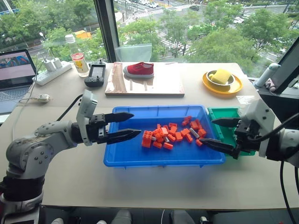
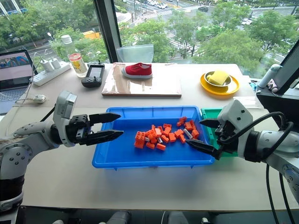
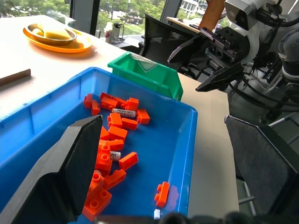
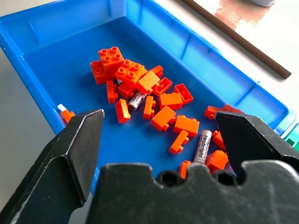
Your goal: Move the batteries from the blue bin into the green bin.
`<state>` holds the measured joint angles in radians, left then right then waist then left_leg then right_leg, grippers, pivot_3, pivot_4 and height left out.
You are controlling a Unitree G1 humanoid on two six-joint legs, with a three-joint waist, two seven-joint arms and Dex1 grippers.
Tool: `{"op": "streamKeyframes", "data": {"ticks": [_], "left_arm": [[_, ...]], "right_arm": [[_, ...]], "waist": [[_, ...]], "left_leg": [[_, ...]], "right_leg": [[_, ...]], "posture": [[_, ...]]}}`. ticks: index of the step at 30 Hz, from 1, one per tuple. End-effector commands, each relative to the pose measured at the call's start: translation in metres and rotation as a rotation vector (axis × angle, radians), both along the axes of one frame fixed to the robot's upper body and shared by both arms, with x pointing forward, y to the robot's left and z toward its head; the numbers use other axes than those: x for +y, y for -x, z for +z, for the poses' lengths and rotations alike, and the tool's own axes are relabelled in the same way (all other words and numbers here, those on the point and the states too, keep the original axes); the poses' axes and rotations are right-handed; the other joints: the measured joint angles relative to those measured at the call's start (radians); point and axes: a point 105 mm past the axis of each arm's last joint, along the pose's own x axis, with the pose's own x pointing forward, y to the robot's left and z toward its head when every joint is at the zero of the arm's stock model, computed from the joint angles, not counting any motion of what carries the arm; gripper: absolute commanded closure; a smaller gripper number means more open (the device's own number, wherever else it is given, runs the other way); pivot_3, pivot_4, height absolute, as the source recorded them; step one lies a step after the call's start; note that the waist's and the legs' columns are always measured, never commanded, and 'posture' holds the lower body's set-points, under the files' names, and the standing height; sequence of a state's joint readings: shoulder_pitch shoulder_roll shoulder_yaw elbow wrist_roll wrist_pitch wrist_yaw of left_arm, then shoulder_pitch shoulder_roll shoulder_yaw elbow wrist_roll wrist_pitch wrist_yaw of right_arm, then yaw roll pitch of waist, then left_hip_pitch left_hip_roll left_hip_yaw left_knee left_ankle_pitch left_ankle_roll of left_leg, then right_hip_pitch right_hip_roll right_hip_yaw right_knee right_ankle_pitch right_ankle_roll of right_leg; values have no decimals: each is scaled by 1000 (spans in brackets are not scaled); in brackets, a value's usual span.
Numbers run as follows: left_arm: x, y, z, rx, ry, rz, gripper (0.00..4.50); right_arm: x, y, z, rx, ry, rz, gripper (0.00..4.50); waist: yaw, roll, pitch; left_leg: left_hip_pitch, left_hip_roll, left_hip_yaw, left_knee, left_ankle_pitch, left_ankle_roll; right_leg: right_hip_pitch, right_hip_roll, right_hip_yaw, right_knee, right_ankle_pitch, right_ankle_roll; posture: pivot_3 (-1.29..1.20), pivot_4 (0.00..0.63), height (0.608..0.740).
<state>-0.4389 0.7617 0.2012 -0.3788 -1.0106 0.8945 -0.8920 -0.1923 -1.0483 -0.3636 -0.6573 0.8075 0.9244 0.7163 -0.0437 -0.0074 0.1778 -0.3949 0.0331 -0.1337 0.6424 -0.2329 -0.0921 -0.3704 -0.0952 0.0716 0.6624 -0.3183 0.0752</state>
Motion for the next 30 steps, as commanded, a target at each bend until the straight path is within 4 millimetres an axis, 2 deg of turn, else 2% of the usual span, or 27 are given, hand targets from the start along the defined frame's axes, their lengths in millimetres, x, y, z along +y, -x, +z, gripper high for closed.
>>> {"op": "streamKeyframes", "data": {"ticks": [1,5,10,13,16,18,21,27,30], "left_arm": [[-1,10,7,-43,-20,-37,0],[3,18,7,-109,-151,-71,0],[6,24,28,-176,-221,-104,0],[10,23,26,-181,-272,-112,0],[10,22,25,-184,-287,-116,0],[9,18,14,-197,-347,-109,0],[8,17,14,-194,-333,-108,0],[7,18,13,-189,-330,-106,0],[6,17,14,-188,-312,-91,0]], "right_arm": [[-1,-4,7,-44,25,-23,59],[0,-5,6,-43,48,-39,59],[4,-11,-3,24,90,-51,59],[9,-24,-7,76,83,-85,59],[12,-28,-6,85,81,-92,59],[27,-44,-21,150,63,-133,59],[43,-60,-41,215,95,-177,59],[40,-72,-48,216,165,-222,59],[30,-83,-45,199,187,-271,59]], "waist": [[0,0,0],[-3,0,0],[0,0,0],[-4,0,0],[-4,0,0],[-5,-1,0],[-18,-1,1],[-12,-1,1],[-21,-1,1]], "left_leg": [[0,0,0,0,0,0],[0,0,0,0,0,0],[0,0,0,0,0,0],[-1,0,0,0,0,0],[-1,1,0,-1,0,0],[-2,1,0,-1,0,0],[-2,1,0,-1,0,-1],[-14,0,-1,0,2,-3],[-14,1,-1,-1,2,-3]], "right_leg": [[0,0,0,0,0,0],[-1,0,0,0,0,0],[-1,0,0,0,0,0],[-1,0,0,-1,0,0],[-2,0,0,0,0,0],[-3,0,0,0,0,0],[-3,1,0,0,0,0],[-17,1,0,3,0,0],[-17,1,0,3,0,0]], "posture": [[0,150,740],[0,150,740],[0,150,740],[0,150,740],[0,150,740],[0,150,740],[0,150,740],[0,150,740],[0,150,740]]}}
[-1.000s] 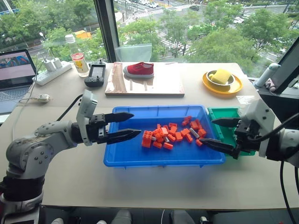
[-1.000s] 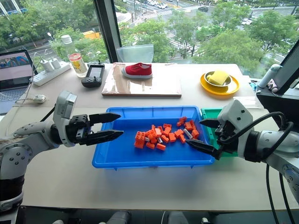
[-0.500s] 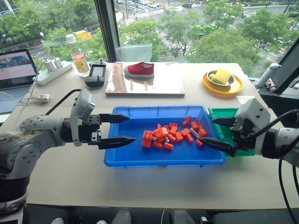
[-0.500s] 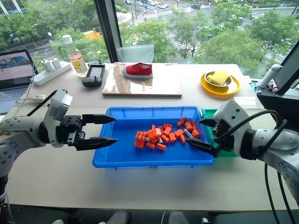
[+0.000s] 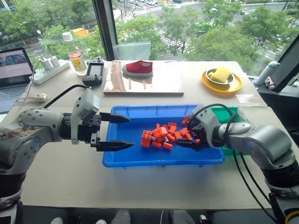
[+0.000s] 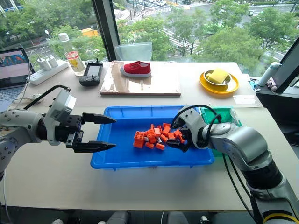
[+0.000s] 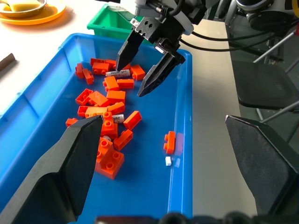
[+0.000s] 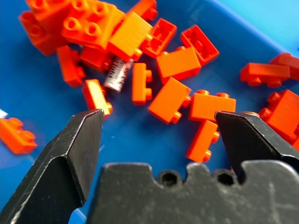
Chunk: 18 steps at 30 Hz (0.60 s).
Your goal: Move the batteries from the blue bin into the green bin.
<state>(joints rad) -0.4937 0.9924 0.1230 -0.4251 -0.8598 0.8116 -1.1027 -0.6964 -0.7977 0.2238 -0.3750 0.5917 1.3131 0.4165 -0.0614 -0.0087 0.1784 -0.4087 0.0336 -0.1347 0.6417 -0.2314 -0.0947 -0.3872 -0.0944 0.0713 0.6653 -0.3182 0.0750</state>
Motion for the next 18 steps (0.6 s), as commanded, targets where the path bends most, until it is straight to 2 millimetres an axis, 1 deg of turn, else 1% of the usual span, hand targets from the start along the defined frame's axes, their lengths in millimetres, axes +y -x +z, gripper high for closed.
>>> {"op": "streamKeyframes", "data": {"ticks": [1,3,5,9,13,16,18], "left_arm": [[-2,2,6,-41,15,10,0],[-3,3,4,-39,17,16,0],[-4,3,3,-41,17,18,0],[-7,3,2,-48,27,25,0],[-1,2,-3,-40,33,34,0],[1,2,-4,-41,32,34,0],[0,3,-4,-43,34,29,0]], "right_arm": [[-13,-14,17,-72,37,-45,59],[-19,-17,22,-83,42,-61,59],[-24,-18,22,-82,54,-71,59],[-26,-20,12,-60,83,-70,59],[-20,-23,1,-50,94,-36,59],[-22,-27,-1,-49,104,-29,59],[-27,-31,-2,-44,112,-37,59]], "waist": [[-6,0,0],[-8,0,0],[-8,0,0],[-8,0,0],[-8,0,0],[-7,0,0],[-4,0,0]], "left_leg": [[0,0,0,0,0,0],[1,0,0,0,0,0],[1,0,0,0,0,0],[1,0,0,0,0,0],[1,0,0,0,0,0],[1,0,0,0,0,0],[1,0,0,1,0,0]], "right_leg": [[0,0,0,0,0,0],[0,0,0,1,0,0],[0,0,0,2,0,0],[0,0,0,2,0,0],[0,0,0,2,0,0],[0,0,0,2,0,0],[0,0,0,2,0,0]], "posture": [[0,150,740],[0,150,740],[0,150,740],[0,150,740],[0,150,740],[0,150,740],[0,150,740]]}}
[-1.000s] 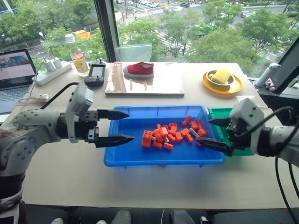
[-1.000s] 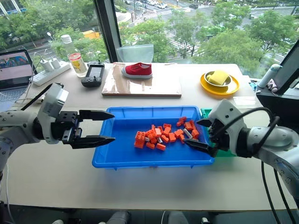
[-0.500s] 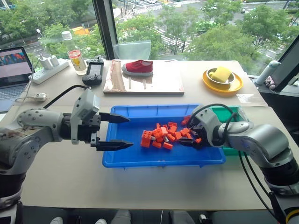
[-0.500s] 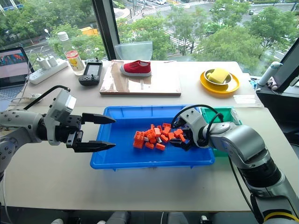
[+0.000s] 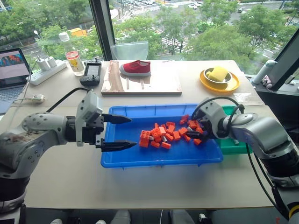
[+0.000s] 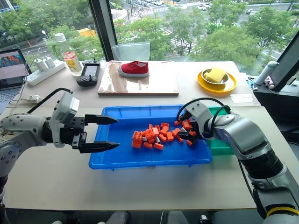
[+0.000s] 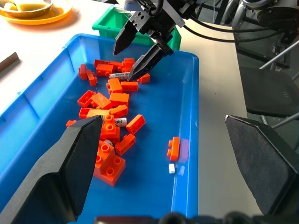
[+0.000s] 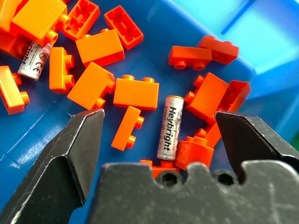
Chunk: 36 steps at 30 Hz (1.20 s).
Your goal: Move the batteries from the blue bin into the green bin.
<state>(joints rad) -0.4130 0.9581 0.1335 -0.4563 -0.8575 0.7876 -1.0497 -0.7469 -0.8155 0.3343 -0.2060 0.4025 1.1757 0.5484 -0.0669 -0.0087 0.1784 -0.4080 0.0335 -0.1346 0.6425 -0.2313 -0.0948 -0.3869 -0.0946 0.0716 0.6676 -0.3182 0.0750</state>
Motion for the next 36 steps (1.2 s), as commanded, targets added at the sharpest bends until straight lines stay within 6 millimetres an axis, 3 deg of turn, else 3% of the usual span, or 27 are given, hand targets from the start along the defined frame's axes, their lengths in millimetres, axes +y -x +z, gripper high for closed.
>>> {"op": "streamKeyframes", "data": {"ticks": [1,10,21,24,29,36], "left_arm": [[0,3,10,-61,4,-7,0],[-3,4,9,-61,9,-11,0],[-5,4,12,-65,18,1,0],[-6,4,12,-65,20,1,0],[-7,4,13,-65,25,-1,0],[-9,5,13,-62,31,4,0]], "right_arm": [[-13,-10,7,-32,25,-26,59],[-19,-10,2,44,23,12,59],[-16,-5,32,-34,109,133,59],[-12,-1,31,-45,166,213,59],[-24,-11,26,-61,280,228,59],[-25,-15,15,-24,323,285,59]], "waist": [[2,0,0],[1,0,0],[-3,0,0],[-3,0,0],[-4,0,0],[-3,0,0]], "left_leg": [[0,0,0,0,0,0],[0,0,0,0,0,0],[0,0,0,0,0,0],[0,0,0,0,0,0],[1,0,0,0,0,0],[1,0,0,0,0,0]], "right_leg": [[0,0,0,0,0,0],[0,0,0,0,0,0],[0,0,0,0,0,0],[0,0,0,0,0,0],[0,0,0,2,0,0],[0,0,0,2,0,0]], "posture": [[0,150,740],[0,150,740],[0,150,740],[0,150,740],[0,150,740],[0,150,740]]}}
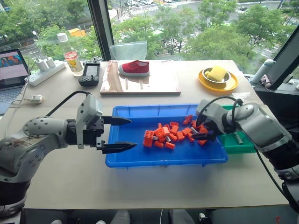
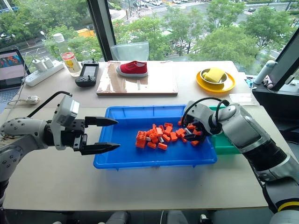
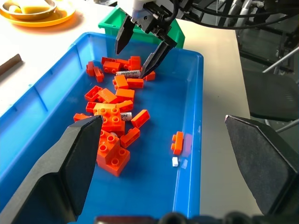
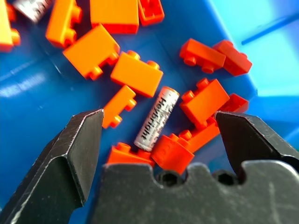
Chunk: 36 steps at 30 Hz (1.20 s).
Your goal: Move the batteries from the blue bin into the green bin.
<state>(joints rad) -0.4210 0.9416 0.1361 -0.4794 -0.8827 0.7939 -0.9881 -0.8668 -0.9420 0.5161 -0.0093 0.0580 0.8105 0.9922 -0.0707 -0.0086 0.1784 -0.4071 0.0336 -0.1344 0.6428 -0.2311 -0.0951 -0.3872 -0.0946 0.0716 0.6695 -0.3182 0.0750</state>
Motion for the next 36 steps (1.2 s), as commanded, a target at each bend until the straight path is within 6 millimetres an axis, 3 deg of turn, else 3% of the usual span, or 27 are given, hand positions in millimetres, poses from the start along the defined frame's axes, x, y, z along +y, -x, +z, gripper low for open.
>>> {"op": "streamKeyframes", "data": {"ticks": [1,13,17,27,36], "left_arm": [[-3,6,9,-39,6,-15,0],[-3,7,10,-38,12,1,0],[-3,7,10,-39,9,3,0],[-3,8,10,-37,10,3,0],[-2,8,8,-33,9,2,0]], "right_arm": [[-1,-3,2,-12,33,32,59],[-7,-2,-19,58,62,40,59],[-8,-2,-22,66,57,31,1094],[-4,8,-30,118,34,46,4474],[-2,10,-34,133,34,50,4474]], "waist": [[1,0,0],[1,-1,0],[1,-2,-1],[4,-5,-3],[4,-8,-5]], "left_leg": [[0,0,0,0,0,0],[1,0,0,1,0,-1],[2,0,0,1,1,-1],[2,0,0,1,1,-1],[3,0,0,1,1,-1]], "right_leg": [[0,0,0,0,0,0],[1,0,0,2,0,0],[1,0,0,3,0,0],[2,0,0,3,0,0],[2,0,0,3,0,0]], "posture": [[0,150,740],[0,150,740],[0,150,740],[0,150,740],[0,150,740]]}}
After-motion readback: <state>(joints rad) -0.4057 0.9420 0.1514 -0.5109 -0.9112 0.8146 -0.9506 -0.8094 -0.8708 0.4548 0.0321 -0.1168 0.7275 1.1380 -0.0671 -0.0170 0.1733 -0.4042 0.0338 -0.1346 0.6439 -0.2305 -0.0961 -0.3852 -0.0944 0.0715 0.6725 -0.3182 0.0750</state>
